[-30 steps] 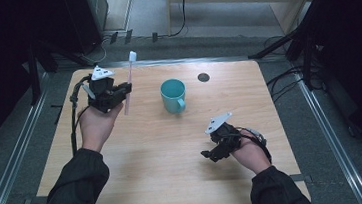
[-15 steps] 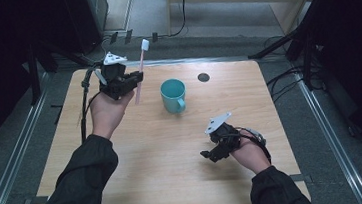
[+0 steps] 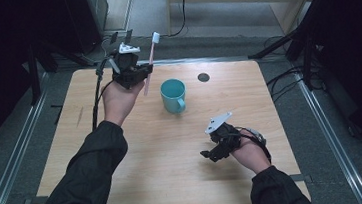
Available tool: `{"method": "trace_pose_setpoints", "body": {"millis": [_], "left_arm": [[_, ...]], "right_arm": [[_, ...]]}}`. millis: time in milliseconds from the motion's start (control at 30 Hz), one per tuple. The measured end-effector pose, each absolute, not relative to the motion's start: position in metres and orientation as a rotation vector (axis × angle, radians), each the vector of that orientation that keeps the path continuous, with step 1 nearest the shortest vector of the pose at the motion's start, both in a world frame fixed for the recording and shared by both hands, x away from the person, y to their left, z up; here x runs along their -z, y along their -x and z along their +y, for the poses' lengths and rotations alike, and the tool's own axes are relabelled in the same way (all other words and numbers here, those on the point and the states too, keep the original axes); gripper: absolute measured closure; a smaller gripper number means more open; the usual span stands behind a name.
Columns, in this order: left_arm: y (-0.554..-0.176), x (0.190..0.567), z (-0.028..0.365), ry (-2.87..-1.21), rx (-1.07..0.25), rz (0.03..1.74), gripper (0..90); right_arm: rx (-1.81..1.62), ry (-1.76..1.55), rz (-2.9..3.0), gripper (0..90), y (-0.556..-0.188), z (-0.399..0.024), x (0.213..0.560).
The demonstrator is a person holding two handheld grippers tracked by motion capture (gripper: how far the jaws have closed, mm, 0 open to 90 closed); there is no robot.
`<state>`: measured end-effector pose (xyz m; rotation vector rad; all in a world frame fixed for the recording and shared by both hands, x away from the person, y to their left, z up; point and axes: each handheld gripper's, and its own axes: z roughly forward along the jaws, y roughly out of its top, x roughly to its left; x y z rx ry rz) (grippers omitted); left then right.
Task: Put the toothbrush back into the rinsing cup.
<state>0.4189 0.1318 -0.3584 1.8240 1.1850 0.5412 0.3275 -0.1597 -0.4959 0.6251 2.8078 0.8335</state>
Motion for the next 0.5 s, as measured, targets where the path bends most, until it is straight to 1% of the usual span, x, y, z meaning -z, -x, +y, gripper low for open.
{"method": "trace_pose_setpoints", "body": {"millis": [333,500], "left_arm": [[-0.443,0.362,0.099,-1.848,-0.528,1.157,84.0],[-0.453,0.370,0.084,-1.849,-0.520,1.153,84.0]], "right_arm": [[-0.845,-0.624,2.805,19.9,-0.327,-0.161,0.495],[-0.856,-0.620,2.805,19.9,-0.327,-0.162,0.495]]}}
